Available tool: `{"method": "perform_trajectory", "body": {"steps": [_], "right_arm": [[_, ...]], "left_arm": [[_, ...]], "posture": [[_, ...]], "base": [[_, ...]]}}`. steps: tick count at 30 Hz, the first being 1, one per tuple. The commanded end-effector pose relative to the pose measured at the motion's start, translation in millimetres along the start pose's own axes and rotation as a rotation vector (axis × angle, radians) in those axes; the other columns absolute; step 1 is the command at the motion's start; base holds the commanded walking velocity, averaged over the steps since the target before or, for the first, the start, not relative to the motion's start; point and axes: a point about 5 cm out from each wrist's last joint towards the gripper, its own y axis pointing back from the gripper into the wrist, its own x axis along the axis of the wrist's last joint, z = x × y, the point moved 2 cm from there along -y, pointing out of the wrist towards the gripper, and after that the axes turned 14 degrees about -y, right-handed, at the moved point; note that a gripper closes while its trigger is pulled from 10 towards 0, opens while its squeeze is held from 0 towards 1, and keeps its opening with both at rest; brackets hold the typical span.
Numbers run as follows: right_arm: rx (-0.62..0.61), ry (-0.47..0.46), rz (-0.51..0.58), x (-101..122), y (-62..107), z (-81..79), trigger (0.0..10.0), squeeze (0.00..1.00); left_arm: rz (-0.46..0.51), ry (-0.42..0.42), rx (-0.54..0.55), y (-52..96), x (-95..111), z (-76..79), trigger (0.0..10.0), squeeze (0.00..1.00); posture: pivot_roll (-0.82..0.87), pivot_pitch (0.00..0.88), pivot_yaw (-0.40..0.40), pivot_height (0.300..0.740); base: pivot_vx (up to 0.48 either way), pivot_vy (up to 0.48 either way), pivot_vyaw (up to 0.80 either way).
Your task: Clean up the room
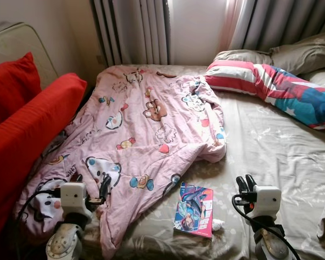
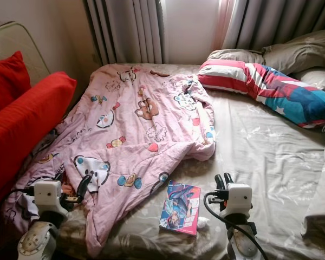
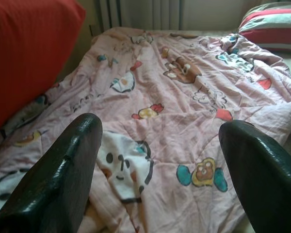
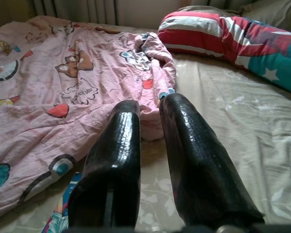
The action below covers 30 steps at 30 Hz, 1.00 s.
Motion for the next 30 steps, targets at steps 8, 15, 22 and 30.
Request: {"method": "perform_trajectory", "body": {"steps": [8, 15, 22, 30], "right_arm": [[-0.043, -0.016, 0.015, 2, -0.5, 3.8, 10.0, 0.00], [-0.102, -0.051, 0.012, 1, 10.5, 11.0, 10.0, 0.00], [-0.089, -0.054, -0.025, -2, 6.6, 9.7, 10.0, 0.00], [-0.077, -0.048, -0.051, -3, 4.6, 8.7, 10.0, 0.00]], "left_arm": [[-0.010, 0.025, -0.028, -1.9, 3, 7.0, 10.0, 0.00], [-0.015, 0.030, -0.064, -15.3, 6, 13.8, 10.0, 0.00], [-0.014, 0.033, -0.061, -14.2, 6, 13.0, 10.0, 0.00], [-0.019, 0.033, -0.046, -9.2, 4, 10.5, 10.0, 0.00]], "posture": [[-0.06, 0.038, 0.058, 0.740], [-0.13, 0.058, 0.068, 0.740], [-0.12, 0.061, 0.064, 0.715], [-0.10, 0.075, 0.055, 0.665]], "base": [[0.000, 0.000, 0.00], [0.000, 0.000, 0.00], [0.000, 0.000, 0.00], [0.000, 0.000, 0.00]]}}
